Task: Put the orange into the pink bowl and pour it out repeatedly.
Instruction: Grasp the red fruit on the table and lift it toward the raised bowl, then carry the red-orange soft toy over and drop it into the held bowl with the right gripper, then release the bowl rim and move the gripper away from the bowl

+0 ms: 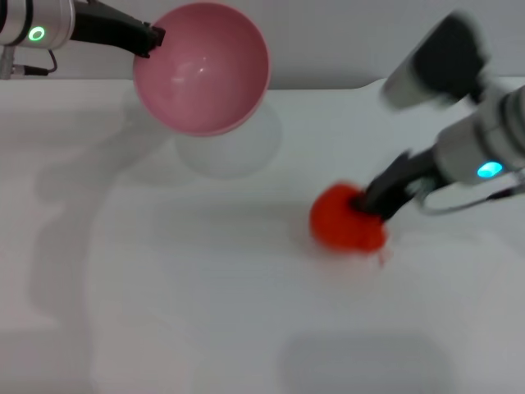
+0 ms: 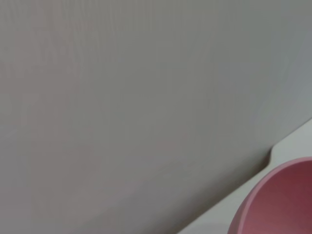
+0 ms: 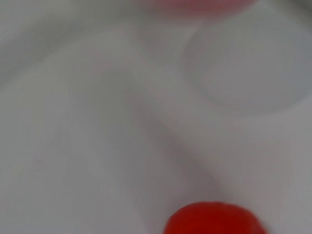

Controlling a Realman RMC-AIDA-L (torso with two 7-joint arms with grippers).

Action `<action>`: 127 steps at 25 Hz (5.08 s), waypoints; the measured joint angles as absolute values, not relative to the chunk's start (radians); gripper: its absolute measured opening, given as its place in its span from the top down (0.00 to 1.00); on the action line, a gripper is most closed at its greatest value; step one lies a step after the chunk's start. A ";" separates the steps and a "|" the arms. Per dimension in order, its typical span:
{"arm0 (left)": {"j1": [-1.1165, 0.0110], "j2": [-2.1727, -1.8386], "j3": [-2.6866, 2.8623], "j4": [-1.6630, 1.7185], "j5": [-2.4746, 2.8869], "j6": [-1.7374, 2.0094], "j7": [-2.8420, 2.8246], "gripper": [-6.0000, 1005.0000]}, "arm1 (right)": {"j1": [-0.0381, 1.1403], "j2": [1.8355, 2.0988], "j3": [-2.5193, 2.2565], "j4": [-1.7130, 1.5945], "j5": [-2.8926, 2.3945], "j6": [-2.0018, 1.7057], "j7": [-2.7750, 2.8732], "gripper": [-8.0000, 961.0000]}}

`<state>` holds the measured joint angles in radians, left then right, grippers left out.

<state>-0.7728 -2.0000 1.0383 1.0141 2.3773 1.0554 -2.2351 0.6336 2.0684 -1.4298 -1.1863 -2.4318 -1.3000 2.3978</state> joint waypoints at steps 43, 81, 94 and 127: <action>-0.794 -2.057 1.222 1.014 2.381 1.094 -2.244 0.95 | 0.522 2.077 -1.608 -1.627 -2.362 -1.056 2.379 0.82; -0.751 -2.021 1.214 0.985 2.452 1.188 -2.271 0.94 | 0.145 2.075 -1.340 -0.778 -0.201 -1.456 0.496 0.54; -0.763 -2.023 1.220 0.985 2.530 1.338 -2.285 0.94 | 0.207 2.071 -1.346 -0.715 -0.192 -1.469 0.496 0.54; -0.766 -2.049 1.223 0.952 2.527 1.352 -2.337 0.71 | 0.210 2.069 -1.338 -0.678 -0.197 -1.473 0.505 0.54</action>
